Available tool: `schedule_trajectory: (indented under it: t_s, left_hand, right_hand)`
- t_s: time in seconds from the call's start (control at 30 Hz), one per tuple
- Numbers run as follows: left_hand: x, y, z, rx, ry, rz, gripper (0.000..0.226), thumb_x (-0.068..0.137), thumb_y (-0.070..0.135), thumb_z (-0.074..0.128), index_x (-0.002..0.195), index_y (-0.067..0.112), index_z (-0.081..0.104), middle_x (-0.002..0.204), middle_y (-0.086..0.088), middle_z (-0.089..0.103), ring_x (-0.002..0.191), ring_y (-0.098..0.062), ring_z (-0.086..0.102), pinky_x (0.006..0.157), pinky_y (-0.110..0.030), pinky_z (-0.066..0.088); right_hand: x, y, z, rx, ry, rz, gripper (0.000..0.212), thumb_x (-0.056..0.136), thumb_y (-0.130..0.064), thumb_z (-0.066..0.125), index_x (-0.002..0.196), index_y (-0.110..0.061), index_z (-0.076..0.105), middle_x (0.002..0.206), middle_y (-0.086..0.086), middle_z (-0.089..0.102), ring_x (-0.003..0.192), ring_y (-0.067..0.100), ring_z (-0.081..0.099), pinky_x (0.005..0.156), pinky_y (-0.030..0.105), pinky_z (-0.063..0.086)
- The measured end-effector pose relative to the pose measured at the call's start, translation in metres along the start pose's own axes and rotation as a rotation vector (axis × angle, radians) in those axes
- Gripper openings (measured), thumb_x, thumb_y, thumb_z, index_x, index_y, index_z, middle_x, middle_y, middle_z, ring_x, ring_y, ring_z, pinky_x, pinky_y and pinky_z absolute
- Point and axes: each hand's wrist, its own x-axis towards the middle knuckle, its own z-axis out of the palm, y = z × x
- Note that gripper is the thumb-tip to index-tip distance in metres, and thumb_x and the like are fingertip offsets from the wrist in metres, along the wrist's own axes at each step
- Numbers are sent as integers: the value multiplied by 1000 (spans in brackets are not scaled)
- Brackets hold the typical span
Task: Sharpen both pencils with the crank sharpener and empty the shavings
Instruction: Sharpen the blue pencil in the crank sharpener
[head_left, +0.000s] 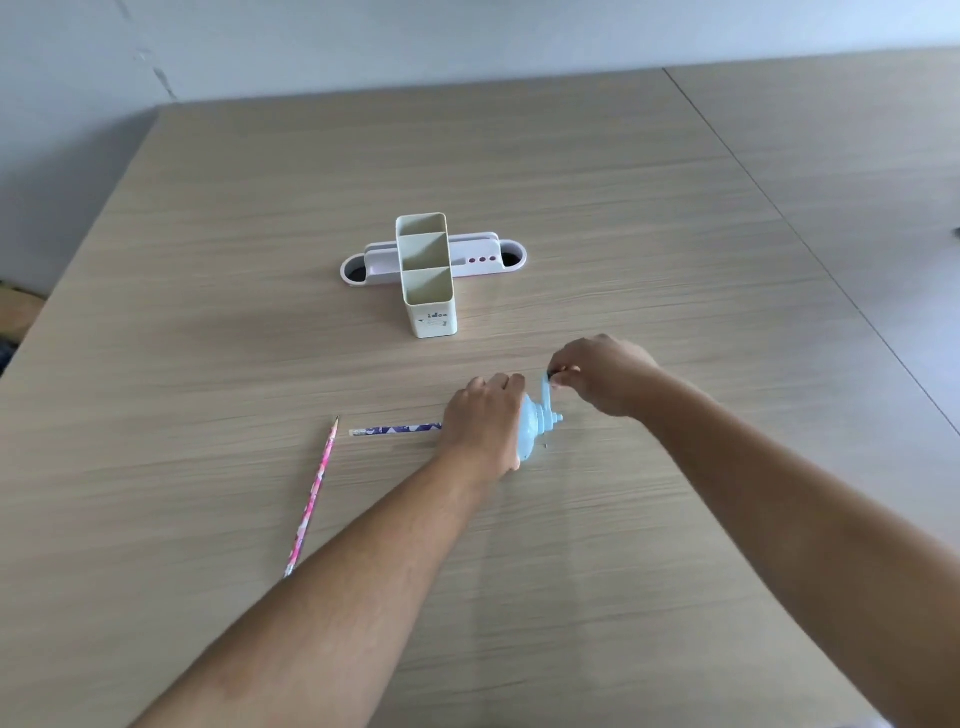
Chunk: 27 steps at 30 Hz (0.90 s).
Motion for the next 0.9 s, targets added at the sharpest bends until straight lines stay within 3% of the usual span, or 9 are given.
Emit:
schedule_trajectory:
  t_s: [0.17, 0.27, 0.37, 0.4, 0.47, 0.53, 0.7, 0.8, 0.9]
  left_hand:
    - [1, 2, 0, -38, 16, -50, 68, 55, 22, 85, 110, 14, 46, 115, -3, 58, 103, -24, 55, 80, -32, 45]
    - [0, 2, 1, -24, 19, -39, 69, 54, 20, 85, 111, 14, 47, 114, -3, 59, 102, -24, 55, 80, -33, 46]
    - [-1, 3, 0, 0, 27, -2, 69, 53, 18, 85, 111, 15, 47, 112, -1, 60, 99, -25, 56, 79, -34, 47]
    - [-1, 4, 0, 0, 18, -3, 70, 54, 19, 85, 113, 15, 47, 112, -1, 60, 100, -25, 56, 78, -34, 47]
    - [-1, 5, 0, -6, 4, -13, 70, 55, 20, 84, 114, 15, 46, 114, -2, 59, 101, -25, 55, 77, -33, 45]
    - [0, 6, -1, -15, -7, -33, 69, 54, 21, 84, 111, 15, 45, 114, -1, 58, 102, -24, 54, 75, -31, 42]
    - [1, 5, 0, -7, 5, -30, 67, 59, 18, 83, 114, 14, 45, 115, -2, 58, 102, -24, 55, 78, -32, 45]
    - [-1, 5, 0, -1, 23, -8, 67, 57, 17, 83, 113, 14, 46, 113, -2, 59, 100, -24, 56, 79, -33, 47]
    - [-2, 5, -2, 1, -1, -2, 72, 56, 20, 84, 116, 14, 45, 115, -2, 58, 102, -25, 55, 79, -33, 45]
  right_hand:
    - [-22, -8, 57, 14, -219, 65, 20, 91, -26, 49, 97, -20, 67, 102, 5, 69, 94, 27, 62, 71, 29, 43]
    - [-43, 3, 25, 155, -403, -126, 20, 88, -15, 50, 85, -19, 70, 69, -18, 63, 69, 5, 56, 65, 16, 38]
    - [-19, 9, -15, 140, -218, -195, 21, 87, -15, 53, 85, -20, 72, 65, -26, 61, 65, -7, 53, 61, -3, 35]
    - [-8, 9, -15, 123, -161, -162, 20, 89, -18, 52, 89, -19, 72, 77, -19, 66, 74, 2, 58, 66, 0, 38]
    - [5, 3, 7, 66, -110, 5, 22, 91, -22, 48, 99, -22, 68, 100, 1, 68, 93, 22, 60, 75, 26, 46]
    - [-4, -4, 40, -15, -181, 122, 23, 91, -22, 45, 104, -22, 64, 107, 6, 66, 98, 28, 61, 73, 32, 46]
    - [-39, 6, 24, 230, -572, -41, 26, 89, -18, 50, 70, -25, 67, 61, -5, 59, 58, 8, 56, 60, 23, 45]
    - [-25, 9, -8, 365, -361, -33, 37, 86, -12, 52, 56, -32, 62, 49, -11, 54, 51, 1, 51, 60, 23, 42]
    - [-1, 0, 3, 266, -102, 77, 22, 89, -20, 52, 77, -26, 68, 75, -2, 65, 72, 18, 57, 67, 29, 43]
